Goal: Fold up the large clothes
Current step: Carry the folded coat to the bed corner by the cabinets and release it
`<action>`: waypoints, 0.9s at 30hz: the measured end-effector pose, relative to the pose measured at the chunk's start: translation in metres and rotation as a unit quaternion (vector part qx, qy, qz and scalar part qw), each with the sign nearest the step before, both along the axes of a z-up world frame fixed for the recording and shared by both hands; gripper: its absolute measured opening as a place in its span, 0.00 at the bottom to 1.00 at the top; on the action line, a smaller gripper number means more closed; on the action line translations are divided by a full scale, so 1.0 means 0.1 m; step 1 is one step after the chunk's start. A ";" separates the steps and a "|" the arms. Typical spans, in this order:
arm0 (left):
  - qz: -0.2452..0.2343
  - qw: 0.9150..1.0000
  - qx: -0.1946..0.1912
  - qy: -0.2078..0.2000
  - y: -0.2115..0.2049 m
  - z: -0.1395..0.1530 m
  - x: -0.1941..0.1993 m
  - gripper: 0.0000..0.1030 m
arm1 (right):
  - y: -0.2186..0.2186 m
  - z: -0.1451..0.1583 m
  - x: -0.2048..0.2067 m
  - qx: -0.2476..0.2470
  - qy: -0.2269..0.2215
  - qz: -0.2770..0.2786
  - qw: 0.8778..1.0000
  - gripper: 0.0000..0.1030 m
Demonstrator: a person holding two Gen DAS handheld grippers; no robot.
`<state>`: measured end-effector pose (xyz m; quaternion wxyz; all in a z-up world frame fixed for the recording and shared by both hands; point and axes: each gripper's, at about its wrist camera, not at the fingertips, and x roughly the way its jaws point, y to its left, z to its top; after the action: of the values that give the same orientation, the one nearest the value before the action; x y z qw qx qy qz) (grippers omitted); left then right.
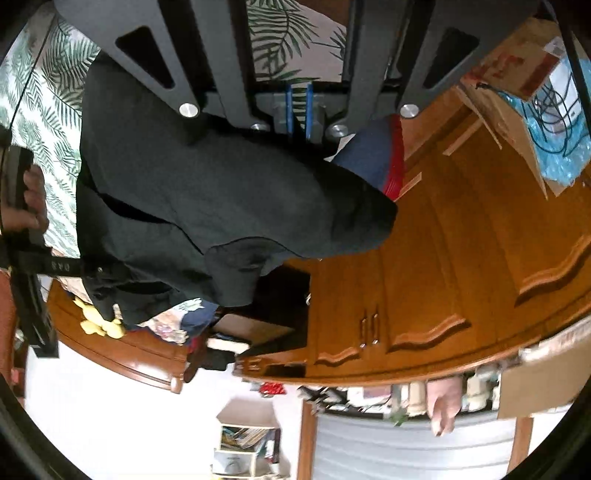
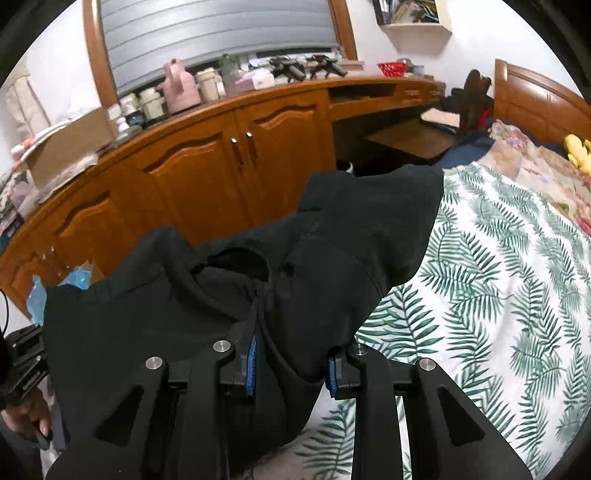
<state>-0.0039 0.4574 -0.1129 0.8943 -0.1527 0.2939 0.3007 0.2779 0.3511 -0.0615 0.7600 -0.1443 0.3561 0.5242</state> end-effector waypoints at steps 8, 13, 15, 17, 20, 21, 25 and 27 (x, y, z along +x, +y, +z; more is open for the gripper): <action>0.015 0.998 0.007 0.053 0.04 -0.23 0.08 0.02 | 0.16 -0.48 0.04 -0.074 0.039 -0.001 0.996 0.32; 0.023 0.998 0.003 0.054 0.03 -0.21 0.04 0.04 | 0.00 -0.63 0.02 -0.102 0.027 -0.011 0.994 0.49; 0.025 0.998 -0.001 0.050 0.02 -0.17 0.00 0.05 | -0.09 -0.62 0.03 -0.104 0.025 -0.017 0.994 0.52; 0.028 0.998 0.003 0.047 -0.03 -0.12 -0.05 0.05 | -0.22 -0.56 -0.01 -0.100 0.016 -0.016 0.995 0.53; 0.034 0.999 0.016 0.034 -0.10 -0.01 -0.18 0.05 | -0.40 -0.45 -0.13 -0.088 0.003 -0.014 0.996 0.54; 0.033 0.999 0.015 0.030 -0.11 0.02 -0.20 0.05 | -0.47 -0.41 -0.17 -0.085 0.001 -0.011 0.996 0.54; 0.023 0.999 0.022 0.011 -0.30 0.22 -0.33 0.05 | -0.79 -0.16 -0.45 -0.065 -0.025 -0.001 0.998 0.55; 0.012 1.000 0.024 0.001 -0.41 0.33 -0.37 0.08 | -0.95 -0.03 -0.59 -0.055 -0.036 0.002 0.998 0.56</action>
<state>-0.0408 0.4166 -0.0803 0.8939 -0.1345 0.2856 0.3182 0.2190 0.2562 -0.0645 0.7623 -0.2050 0.3562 0.4999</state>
